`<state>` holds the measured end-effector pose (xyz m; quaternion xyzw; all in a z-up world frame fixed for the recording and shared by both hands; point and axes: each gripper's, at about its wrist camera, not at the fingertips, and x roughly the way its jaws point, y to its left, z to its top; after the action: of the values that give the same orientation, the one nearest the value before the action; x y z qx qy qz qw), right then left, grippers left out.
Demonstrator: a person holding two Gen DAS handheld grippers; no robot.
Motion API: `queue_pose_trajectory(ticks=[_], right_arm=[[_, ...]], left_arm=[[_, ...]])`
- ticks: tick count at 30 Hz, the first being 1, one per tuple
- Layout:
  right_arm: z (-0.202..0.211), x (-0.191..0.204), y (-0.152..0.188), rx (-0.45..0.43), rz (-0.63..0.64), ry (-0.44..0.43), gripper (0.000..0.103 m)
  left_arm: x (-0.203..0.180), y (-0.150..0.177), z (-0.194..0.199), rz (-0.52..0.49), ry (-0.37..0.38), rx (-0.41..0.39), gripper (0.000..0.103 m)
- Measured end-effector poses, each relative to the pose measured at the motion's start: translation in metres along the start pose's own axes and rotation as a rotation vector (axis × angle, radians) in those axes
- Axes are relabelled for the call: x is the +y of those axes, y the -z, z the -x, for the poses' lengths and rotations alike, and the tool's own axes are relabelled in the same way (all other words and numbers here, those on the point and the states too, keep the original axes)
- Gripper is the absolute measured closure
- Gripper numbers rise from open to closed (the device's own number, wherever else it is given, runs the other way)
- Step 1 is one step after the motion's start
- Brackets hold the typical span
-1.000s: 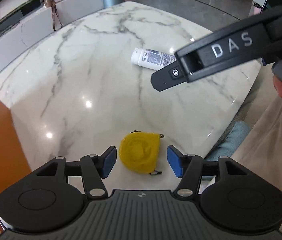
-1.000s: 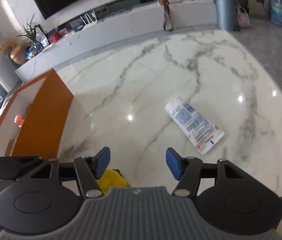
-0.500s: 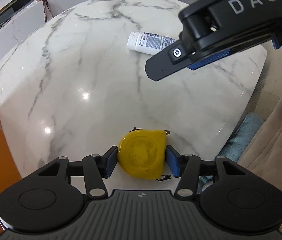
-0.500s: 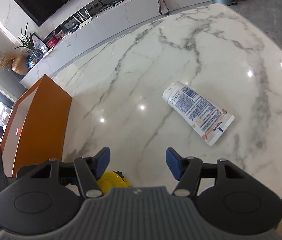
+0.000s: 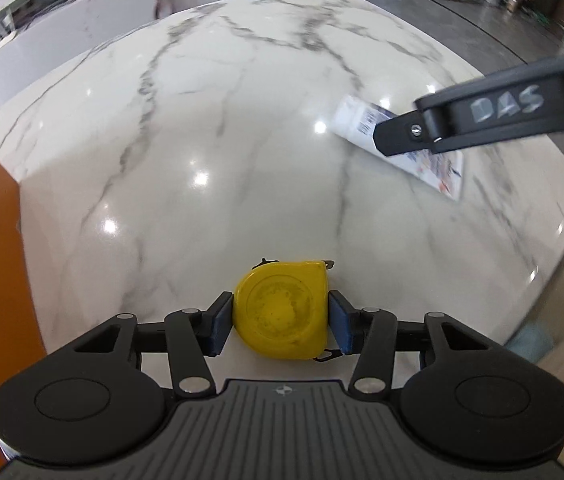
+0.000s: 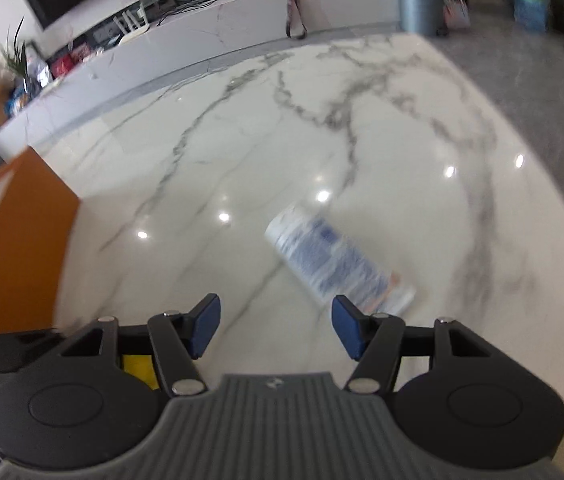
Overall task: Organize rigid objects
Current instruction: 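Grasp the yellow tape measure with the left tool while the right tool grasps the white lotion tube, then lift the tape measure and tube and carry them toward the shoebox with both tools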
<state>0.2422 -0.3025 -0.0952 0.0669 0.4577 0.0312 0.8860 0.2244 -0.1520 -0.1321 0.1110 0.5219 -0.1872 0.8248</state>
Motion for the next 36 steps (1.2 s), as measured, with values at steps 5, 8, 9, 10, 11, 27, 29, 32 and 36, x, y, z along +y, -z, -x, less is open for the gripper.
queue_pose_trajectory(ticks=[5,8,9,10,11,27,29,32,36], right_arm=[[-0.023,0.010,-0.012,-0.038,0.175,0.087,0.024],[-0.039,0.011,-0.018,-0.007,0.216,0.083,0.024],[-0.044,0.009,-0.020,0.001,0.213,0.078,0.024],[-0.047,0.007,-0.021,0.009,0.201,0.076,0.024],[-0.050,0.004,-0.021,0.018,0.182,0.072,0.024],[-0.057,0.006,-0.010,0.115,0.135,0.042,0.054],[-0.055,0.007,-0.008,0.126,0.123,0.026,0.055],[-0.046,0.008,-0.005,0.122,0.080,-0.030,0.055],[-0.031,0.011,0.001,0.104,0.044,-0.094,0.055]], left_arm=[[0.005,-0.003,-0.003,0.048,-0.015,-0.001,0.046],[0.008,-0.004,-0.003,0.058,-0.017,-0.002,0.045],[0.009,-0.004,-0.004,0.066,-0.021,-0.003,0.045],[0.010,-0.004,-0.004,0.071,-0.024,-0.004,0.045],[0.010,-0.005,-0.005,0.075,-0.027,-0.005,0.045],[0.007,-0.005,-0.004,0.122,-0.076,-0.006,0.046],[0.007,-0.004,-0.004,0.125,-0.080,-0.007,0.046],[0.006,-0.001,-0.003,0.138,-0.086,-0.009,0.046],[0.007,0.001,-0.001,0.167,-0.091,-0.003,0.046]])
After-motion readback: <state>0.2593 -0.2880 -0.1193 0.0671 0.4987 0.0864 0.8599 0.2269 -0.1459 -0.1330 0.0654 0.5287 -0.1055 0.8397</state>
